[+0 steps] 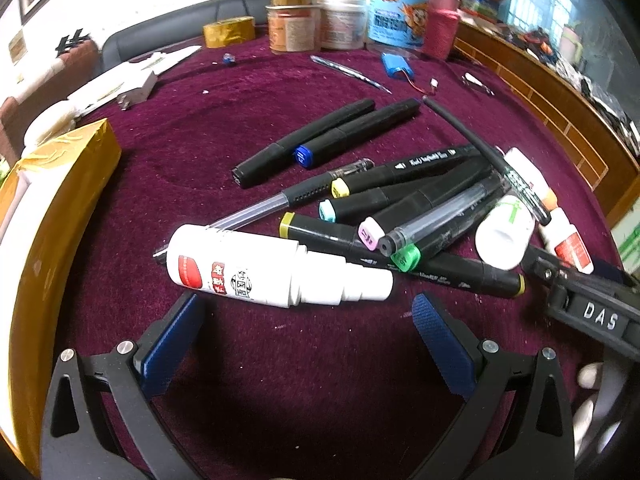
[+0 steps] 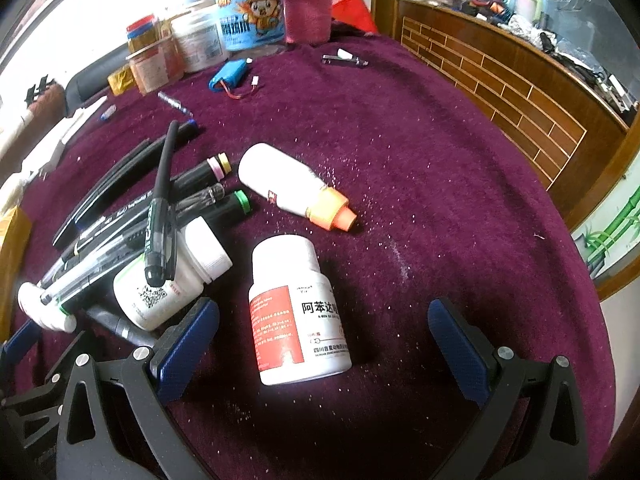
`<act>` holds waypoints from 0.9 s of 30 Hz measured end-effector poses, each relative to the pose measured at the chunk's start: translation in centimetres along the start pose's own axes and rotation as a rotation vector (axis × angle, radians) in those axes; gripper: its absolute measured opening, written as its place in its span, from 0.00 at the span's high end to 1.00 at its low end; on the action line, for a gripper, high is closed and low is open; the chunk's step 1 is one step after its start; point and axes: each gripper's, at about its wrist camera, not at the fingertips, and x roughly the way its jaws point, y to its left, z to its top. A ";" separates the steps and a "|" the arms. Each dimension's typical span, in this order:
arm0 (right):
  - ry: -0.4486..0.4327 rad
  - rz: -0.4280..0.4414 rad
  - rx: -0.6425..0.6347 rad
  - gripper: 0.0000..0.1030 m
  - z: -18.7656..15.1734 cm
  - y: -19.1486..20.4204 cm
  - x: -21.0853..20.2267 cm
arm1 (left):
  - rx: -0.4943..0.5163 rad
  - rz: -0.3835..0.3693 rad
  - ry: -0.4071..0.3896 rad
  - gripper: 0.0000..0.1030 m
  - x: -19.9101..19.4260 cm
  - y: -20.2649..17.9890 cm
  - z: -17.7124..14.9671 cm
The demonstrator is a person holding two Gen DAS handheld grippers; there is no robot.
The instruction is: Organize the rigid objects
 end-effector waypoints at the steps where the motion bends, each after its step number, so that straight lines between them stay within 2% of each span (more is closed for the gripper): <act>1: 0.014 -0.005 0.004 0.01 0.1 -0.1 0.1 | 0.005 -0.005 0.003 0.00 0.0 0.0 0.0; 8: 0.087 -0.045 0.059 0.03 0.5 -0.2 0.2 | 0.022 -0.019 0.000 0.00 -0.2 0.1 -0.3; 10: 0.071 -0.105 0.100 0.08 -0.3 -0.8 -1.3 | 0.030 -0.027 0.000 0.00 -0.3 0.1 -0.5; 12: 0.025 -0.160 0.098 0.08 -1.1 -1.2 -3.7 | 0.036 -0.042 0.003 0.00 -0.5 0.3 -0.6; 15: -0.114 -0.261 0.082 0.08 -2.3 -1.5 -9.3 | 0.038 -0.084 -0.004 0.00 -0.7 0.8 -0.7; 18: -0.345 -0.346 0.071 0.07 -3.2 -1.0 -15.2 | 0.033 -0.110 -0.012 0.00 -0.9 1.1 -0.6; 19: -0.423 -0.350 0.072 0.07 -3.3 -0.8 -16.5 | 0.033 -0.112 -0.013 0.00 -0.8 1.1 -0.6; 20: -0.471 -0.321 0.080 0.05 -3.1 -0.9 -17.1 | 0.034 -0.111 -0.013 0.00 -0.8 1.0 -0.5; 21: -0.460 -0.272 0.090 0.05 -2.4 -1.0 -16.9 | 0.038 -0.107 -0.012 0.00 -0.8 1.0 -0.5; 24: -0.343 -0.142 0.113 0.05 0.2 -1.7 -13.9 | 0.049 -0.094 -0.009 0.00 -0.7 0.7 -0.5; 27: -0.278 -0.073 0.111 0.05 1.9 -2.1 -11.0 | 0.083 -0.051 0.005 0.00 -0.4 0.1 -0.5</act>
